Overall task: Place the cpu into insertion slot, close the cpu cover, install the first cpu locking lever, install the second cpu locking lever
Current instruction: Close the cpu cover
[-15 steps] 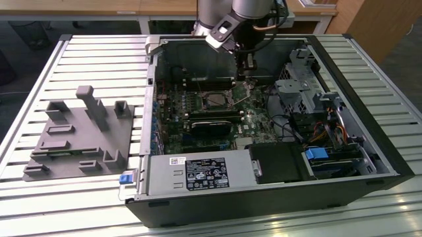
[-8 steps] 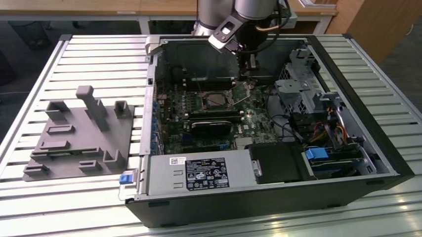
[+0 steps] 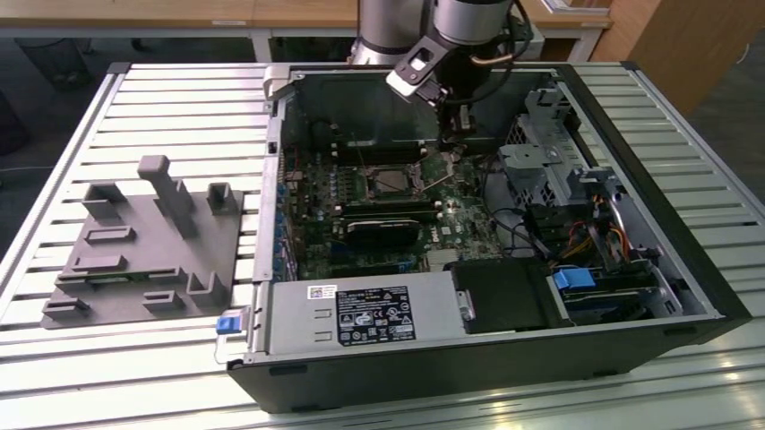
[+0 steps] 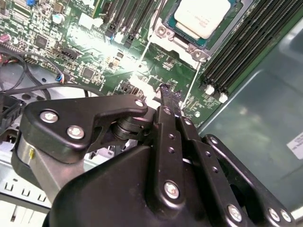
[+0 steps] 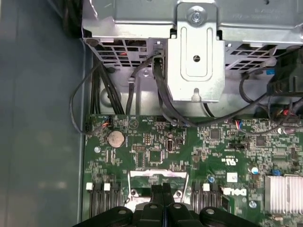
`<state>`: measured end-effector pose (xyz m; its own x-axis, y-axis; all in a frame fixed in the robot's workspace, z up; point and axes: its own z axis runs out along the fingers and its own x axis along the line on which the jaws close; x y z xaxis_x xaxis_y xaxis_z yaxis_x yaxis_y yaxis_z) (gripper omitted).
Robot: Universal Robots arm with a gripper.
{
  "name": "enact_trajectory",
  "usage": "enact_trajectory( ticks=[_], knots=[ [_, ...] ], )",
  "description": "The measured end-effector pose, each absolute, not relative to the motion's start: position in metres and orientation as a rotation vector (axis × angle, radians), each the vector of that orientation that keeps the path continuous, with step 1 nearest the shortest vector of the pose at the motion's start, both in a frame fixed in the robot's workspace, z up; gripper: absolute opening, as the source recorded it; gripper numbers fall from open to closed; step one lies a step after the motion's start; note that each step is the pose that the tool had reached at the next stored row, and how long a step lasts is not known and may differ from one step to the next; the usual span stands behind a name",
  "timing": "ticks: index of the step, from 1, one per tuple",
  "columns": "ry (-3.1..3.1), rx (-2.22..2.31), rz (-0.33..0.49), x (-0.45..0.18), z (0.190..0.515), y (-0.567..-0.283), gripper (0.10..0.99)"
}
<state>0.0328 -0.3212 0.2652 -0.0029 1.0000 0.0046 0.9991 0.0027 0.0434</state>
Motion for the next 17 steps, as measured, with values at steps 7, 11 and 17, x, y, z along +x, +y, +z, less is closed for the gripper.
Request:
enact_trajectory(
  ticks=[7,11,17],
  knots=[
    [2.205,2.199,0.052,0.0379,0.2582,-0.3209,0.106],
    [2.205,2.199,0.052,0.0402,0.2574,-0.3209,0.106],
    [2.205,2.199,0.052,0.0431,0.2563,-0.3209,0.106]
  ],
)
